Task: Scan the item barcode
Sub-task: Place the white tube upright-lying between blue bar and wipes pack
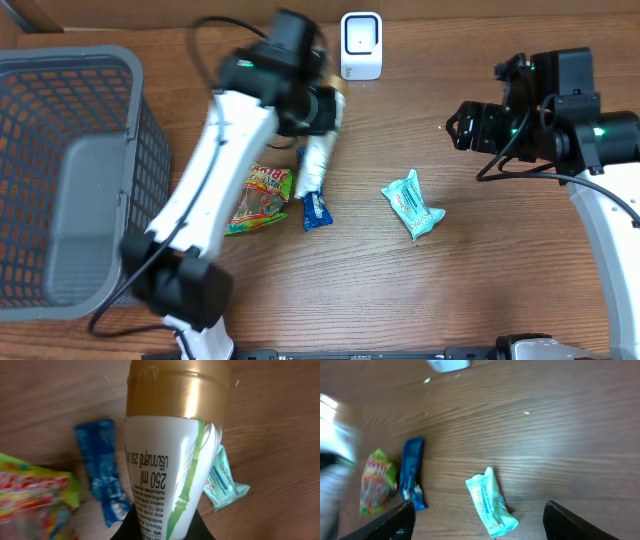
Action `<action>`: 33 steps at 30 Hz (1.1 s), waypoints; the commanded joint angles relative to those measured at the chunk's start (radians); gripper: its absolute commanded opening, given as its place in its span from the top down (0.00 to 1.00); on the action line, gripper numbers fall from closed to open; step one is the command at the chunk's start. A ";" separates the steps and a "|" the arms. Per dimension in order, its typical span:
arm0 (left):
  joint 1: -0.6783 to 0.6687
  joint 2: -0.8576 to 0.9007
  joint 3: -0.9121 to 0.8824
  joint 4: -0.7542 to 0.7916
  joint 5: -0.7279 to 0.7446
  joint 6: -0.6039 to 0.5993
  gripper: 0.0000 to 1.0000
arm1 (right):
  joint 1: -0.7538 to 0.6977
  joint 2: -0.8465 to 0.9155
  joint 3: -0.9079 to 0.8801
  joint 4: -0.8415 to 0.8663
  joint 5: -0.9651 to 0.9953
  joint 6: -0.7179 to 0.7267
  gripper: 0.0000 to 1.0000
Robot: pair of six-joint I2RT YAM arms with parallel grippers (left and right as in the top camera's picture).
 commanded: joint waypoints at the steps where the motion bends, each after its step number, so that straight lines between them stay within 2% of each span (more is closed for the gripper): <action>1: -0.068 0.069 -0.034 0.062 -0.058 -0.106 0.96 | -0.065 -0.004 0.013 -0.001 0.068 0.124 0.18; 11: -0.191 0.323 -0.035 0.210 -0.087 -0.262 0.96 | -0.127 -0.004 0.013 -0.027 0.069 0.122 0.11; 15: -0.203 0.362 -0.035 0.221 -0.126 -0.266 0.95 | -0.127 -0.002 0.013 -0.032 0.069 0.121 0.10; 17: -0.203 0.366 -0.035 0.222 -0.125 -0.266 0.89 | -0.127 0.002 0.013 -0.033 0.069 0.122 0.09; 18: -0.203 0.366 -0.035 0.227 -0.124 -0.266 0.74 | -0.127 0.004 0.013 -0.034 0.069 0.122 0.09; 19: -0.203 0.366 -0.035 0.234 -0.117 -0.263 0.54 | -0.127 0.008 0.013 -0.034 0.069 0.122 0.09; 20: -0.203 0.366 -0.035 0.239 -0.114 -0.248 0.47 | -0.127 0.011 0.013 -0.035 0.069 0.122 0.09; 24: -0.200 0.366 -0.019 0.240 -0.019 -0.073 0.39 | -0.127 0.035 0.013 -0.037 0.063 0.122 0.09; 26: -0.187 0.357 0.027 0.189 0.033 0.018 0.40 | -0.127 0.050 0.013 -0.043 0.043 0.118 0.08; 33: -0.092 0.294 0.332 -0.010 0.031 0.092 0.40 | -0.127 0.072 0.013 -0.068 -0.056 0.012 0.07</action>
